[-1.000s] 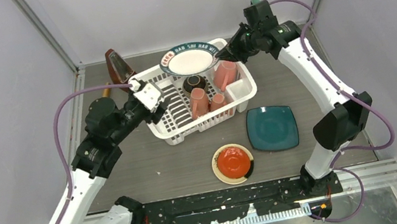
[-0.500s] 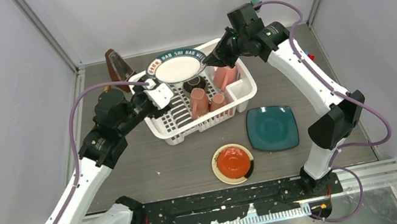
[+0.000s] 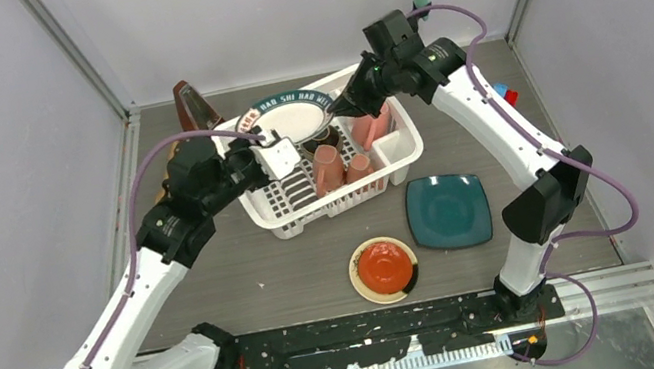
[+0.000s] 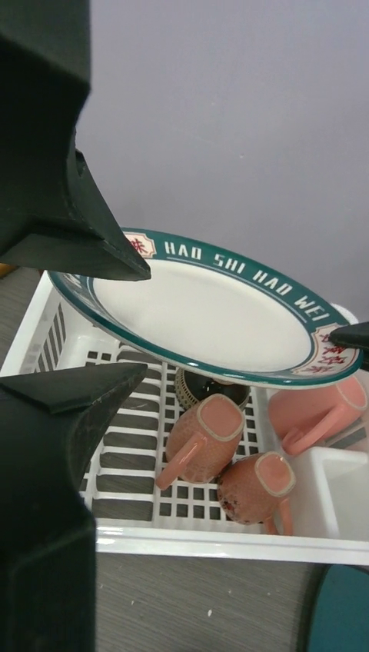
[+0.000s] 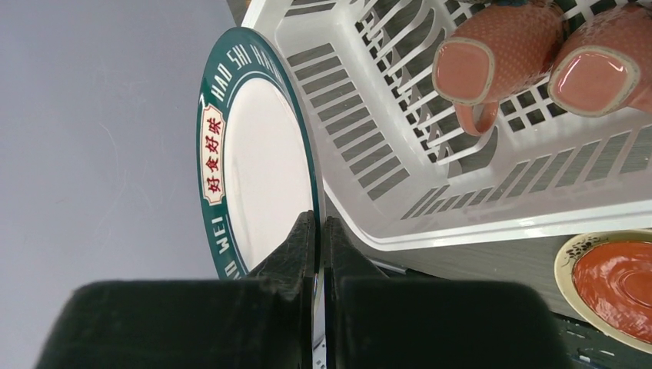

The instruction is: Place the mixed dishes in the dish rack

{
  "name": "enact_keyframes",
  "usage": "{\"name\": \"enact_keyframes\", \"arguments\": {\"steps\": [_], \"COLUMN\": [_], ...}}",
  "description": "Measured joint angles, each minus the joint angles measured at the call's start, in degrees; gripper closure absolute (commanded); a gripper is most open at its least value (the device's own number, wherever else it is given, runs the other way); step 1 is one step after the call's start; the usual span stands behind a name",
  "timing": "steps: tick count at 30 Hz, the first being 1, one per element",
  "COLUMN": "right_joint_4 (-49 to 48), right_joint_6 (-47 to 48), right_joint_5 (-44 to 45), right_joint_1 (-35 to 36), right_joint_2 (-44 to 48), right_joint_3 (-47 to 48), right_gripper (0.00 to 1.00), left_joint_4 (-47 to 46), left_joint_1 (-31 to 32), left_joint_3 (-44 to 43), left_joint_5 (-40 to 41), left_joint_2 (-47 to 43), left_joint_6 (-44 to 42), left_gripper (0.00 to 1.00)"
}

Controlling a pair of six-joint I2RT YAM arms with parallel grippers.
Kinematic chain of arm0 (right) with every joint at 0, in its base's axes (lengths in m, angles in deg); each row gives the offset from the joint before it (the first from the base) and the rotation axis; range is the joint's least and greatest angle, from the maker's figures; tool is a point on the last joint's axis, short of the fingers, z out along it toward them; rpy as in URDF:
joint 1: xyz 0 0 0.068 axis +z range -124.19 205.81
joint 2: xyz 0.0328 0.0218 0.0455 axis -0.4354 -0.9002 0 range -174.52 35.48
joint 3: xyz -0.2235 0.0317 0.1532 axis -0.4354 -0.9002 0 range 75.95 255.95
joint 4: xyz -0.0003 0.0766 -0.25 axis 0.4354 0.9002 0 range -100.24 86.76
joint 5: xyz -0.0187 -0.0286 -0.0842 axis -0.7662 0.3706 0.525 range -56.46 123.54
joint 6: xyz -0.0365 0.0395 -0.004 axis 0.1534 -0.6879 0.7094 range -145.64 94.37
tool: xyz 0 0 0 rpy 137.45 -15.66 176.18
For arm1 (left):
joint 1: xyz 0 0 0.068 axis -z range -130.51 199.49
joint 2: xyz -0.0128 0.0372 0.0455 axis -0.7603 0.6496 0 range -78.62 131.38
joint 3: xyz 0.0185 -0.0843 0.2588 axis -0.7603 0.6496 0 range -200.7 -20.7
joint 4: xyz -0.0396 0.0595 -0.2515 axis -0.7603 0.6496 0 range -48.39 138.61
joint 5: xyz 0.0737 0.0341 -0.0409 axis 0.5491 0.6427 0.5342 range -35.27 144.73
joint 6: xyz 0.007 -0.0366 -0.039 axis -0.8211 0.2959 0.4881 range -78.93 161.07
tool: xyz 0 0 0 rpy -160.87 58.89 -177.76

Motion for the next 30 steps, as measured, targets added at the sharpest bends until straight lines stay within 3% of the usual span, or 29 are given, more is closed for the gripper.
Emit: {"name": "enact_keyframes", "arguments": {"steps": [6, 7, 8, 9, 13, 21, 30], "right_joint_4": [0.26, 0.17, -0.09, -0.39, -1.46, -2.47, -1.51], "right_joint_6": [0.22, 0.35, 0.55, 0.96, 1.86, 4.39, 8.37], "right_joint_5": [0.04, 0.02, 0.00, -0.07, -0.90, 0.26, 6.34], "right_joint_1": [0.74, 0.74, 0.74, 0.74, 0.85, -0.81, -6.01], "right_joint_2": [0.00, 0.00, 0.00, 0.00, 0.02, 0.72, 6.27], "right_joint_3": [0.00, 0.00, 0.00, 0.00, 0.00, 0.00, -1.44], "right_gripper": [0.99, 0.91, 0.85, 0.69, 0.46, 0.32, 0.32], "left_joint_4": [2.91, 3.91, 5.14, 6.43, 9.70, 13.49, 22.82], "left_joint_1": [0.94, 1.25, 1.68, 2.16, 3.80, 3.78, 2.75], "left_joint_3": [-0.07, -0.07, -0.07, -0.07, -0.07, -0.07, -5.86], "left_joint_5": [0.39, 0.33, -0.07, -0.39, -0.66, 0.28, -6.62], "left_joint_2": [1.97, 2.10, 2.25, 2.38, 2.75, 1.18, -0.09], "left_joint_6": [-2.64, -3.61, -4.72, -5.84, -6.38, 1.29, 11.43], "left_gripper": [0.93, 0.99, 1.00, 1.00, 1.00, 1.00, 1.00]}}
